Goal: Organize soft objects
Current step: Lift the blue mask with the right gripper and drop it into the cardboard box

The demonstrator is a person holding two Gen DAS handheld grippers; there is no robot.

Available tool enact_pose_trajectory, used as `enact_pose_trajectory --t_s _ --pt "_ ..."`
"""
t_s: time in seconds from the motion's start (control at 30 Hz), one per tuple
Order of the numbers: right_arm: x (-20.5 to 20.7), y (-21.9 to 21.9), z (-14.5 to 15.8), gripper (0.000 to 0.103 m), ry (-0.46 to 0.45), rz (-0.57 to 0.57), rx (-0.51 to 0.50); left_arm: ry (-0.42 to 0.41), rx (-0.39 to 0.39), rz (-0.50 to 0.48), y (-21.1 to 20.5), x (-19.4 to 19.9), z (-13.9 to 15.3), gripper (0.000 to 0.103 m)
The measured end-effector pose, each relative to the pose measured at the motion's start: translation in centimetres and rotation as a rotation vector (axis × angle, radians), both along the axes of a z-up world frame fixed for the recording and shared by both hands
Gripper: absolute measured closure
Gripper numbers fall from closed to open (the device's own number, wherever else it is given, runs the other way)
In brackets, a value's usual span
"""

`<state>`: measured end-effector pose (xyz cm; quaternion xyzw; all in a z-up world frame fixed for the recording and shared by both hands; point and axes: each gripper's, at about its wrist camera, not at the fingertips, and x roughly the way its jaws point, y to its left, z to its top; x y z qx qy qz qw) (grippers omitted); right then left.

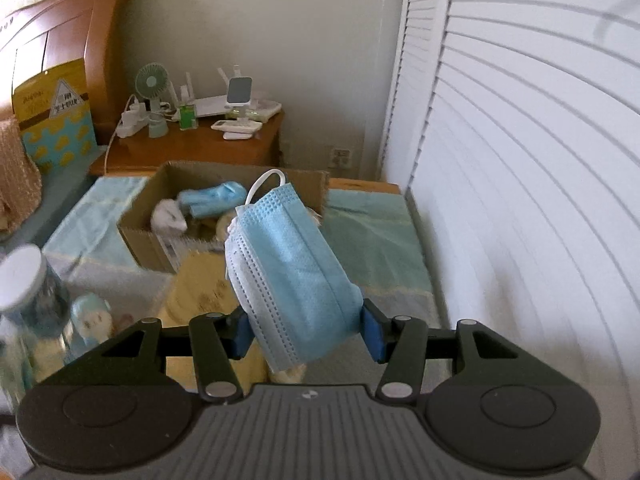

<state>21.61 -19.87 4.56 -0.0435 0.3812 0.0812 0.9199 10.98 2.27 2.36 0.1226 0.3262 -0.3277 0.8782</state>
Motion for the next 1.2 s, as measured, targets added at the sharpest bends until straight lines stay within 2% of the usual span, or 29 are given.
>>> enact_pose_trajectory --t_s 0.1,0.27,0.5,0.63,0.67,0.73,0.77,0.8,1.0,1.2 --pt "2.7 1.0 0.3 0.045 0.044 -0.031 0.040 -0.005 -0.006 0.006 0.5 -0.1 -0.2 0.060" --pt "7.3 3.0 0.1 0.045 0.089 -0.084 0.053 -0.008 -0.020 0.037 1.7 0.4 -0.3 0.060" --pt "12.1 4.3 -1.9 0.045 0.154 -0.191 0.104 -0.007 -0.048 0.066 3.0 1.3 -0.5 0.060" --pt "13.6 4.6 -3.1 0.044 0.174 -0.236 0.101 0.000 -0.056 0.077 3.5 2.0 -0.8 0.060" --pt "13.9 4.6 -3.4 0.043 0.179 -0.242 0.097 0.002 -0.056 0.080 3.6 2.1 -0.8 0.060" --pt "14.2 4.6 -3.7 0.032 0.173 -0.254 0.083 0.008 -0.058 0.085 3.7 2.4 -1.0 0.060" --pt "14.2 4.6 -3.8 0.022 0.165 -0.253 0.080 0.010 -0.058 0.086 3.7 2.5 -1.0 0.060" --pt "14.0 4.5 -3.9 0.019 0.159 -0.256 0.074 0.013 -0.057 0.087 3.8 2.6 -1.1 0.060" --pt "13.5 4.2 -3.8 0.017 0.172 -0.215 0.074 0.024 -0.049 0.093 3.5 3.2 -1.2 0.060" --pt "11.5 3.5 -2.9 0.006 0.153 -0.158 0.103 0.030 -0.038 0.094 3.2 3.4 -1.0 0.060"
